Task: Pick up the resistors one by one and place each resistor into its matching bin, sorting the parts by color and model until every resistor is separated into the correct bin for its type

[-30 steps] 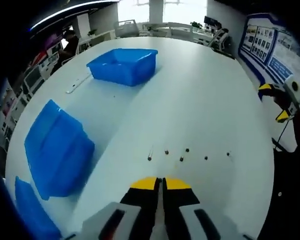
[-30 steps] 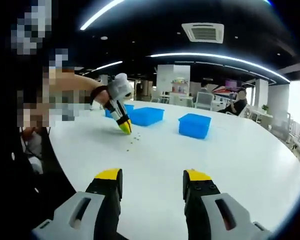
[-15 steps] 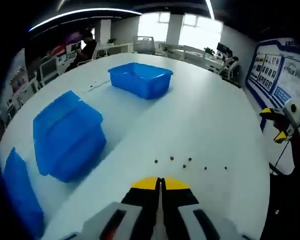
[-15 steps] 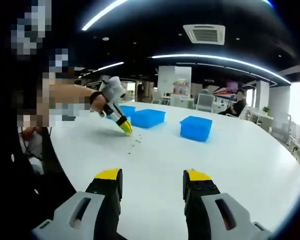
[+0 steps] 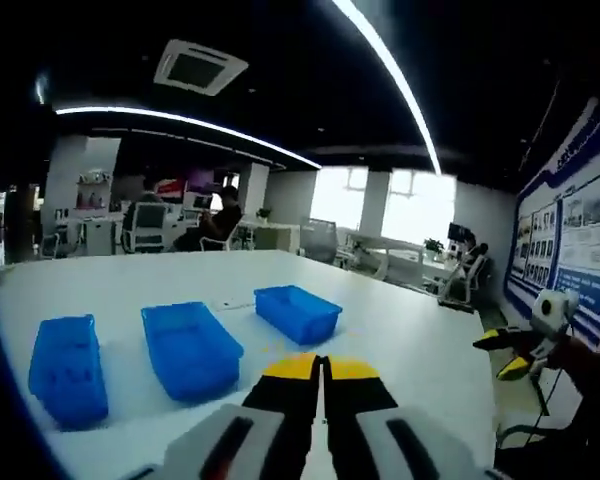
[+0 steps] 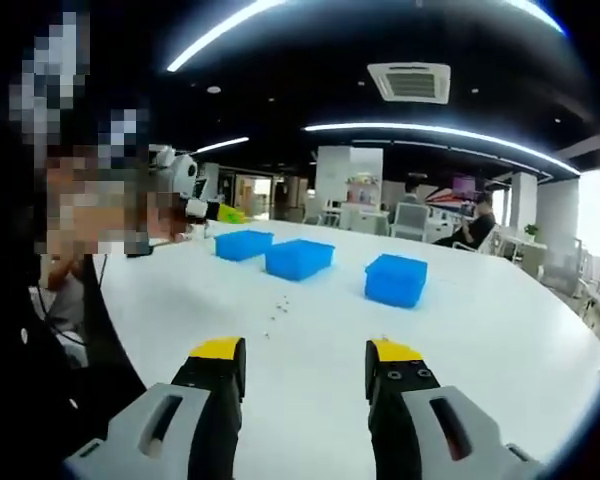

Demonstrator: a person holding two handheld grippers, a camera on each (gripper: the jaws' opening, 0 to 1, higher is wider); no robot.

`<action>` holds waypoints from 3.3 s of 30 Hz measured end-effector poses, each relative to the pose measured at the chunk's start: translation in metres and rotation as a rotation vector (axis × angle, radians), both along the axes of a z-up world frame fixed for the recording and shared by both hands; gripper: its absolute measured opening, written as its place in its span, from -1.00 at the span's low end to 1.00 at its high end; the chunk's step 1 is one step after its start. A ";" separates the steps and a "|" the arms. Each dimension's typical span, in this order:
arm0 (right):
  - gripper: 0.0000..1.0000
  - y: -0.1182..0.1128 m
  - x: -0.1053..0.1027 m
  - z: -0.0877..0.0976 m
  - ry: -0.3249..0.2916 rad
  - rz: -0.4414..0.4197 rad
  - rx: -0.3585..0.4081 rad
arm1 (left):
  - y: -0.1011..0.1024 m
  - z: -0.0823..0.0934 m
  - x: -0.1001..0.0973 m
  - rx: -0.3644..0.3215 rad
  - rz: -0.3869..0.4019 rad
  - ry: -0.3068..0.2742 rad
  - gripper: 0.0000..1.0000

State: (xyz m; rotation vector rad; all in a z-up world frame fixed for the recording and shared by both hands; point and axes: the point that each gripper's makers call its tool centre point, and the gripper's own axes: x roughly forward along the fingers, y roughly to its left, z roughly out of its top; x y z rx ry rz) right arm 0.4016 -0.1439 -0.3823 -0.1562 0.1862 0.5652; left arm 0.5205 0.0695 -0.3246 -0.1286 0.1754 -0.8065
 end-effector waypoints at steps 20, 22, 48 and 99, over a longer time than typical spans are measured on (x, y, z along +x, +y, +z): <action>-0.02 -0.005 -0.005 0.001 -0.011 -0.020 0.018 | -0.079 0.015 0.049 0.013 -0.056 -0.054 -0.89; -0.02 -0.011 -0.005 0.000 -0.011 -0.030 0.025 | -0.097 0.024 0.070 0.009 -0.061 -0.061 -0.89; -0.02 -0.043 -0.005 -0.002 -0.012 -0.098 0.073 | -0.217 0.008 0.211 0.162 -0.040 -0.079 -0.76; -0.02 0.014 -0.001 0.010 -0.034 0.035 0.025 | 0.054 -0.046 -0.078 0.079 0.066 -0.072 -0.10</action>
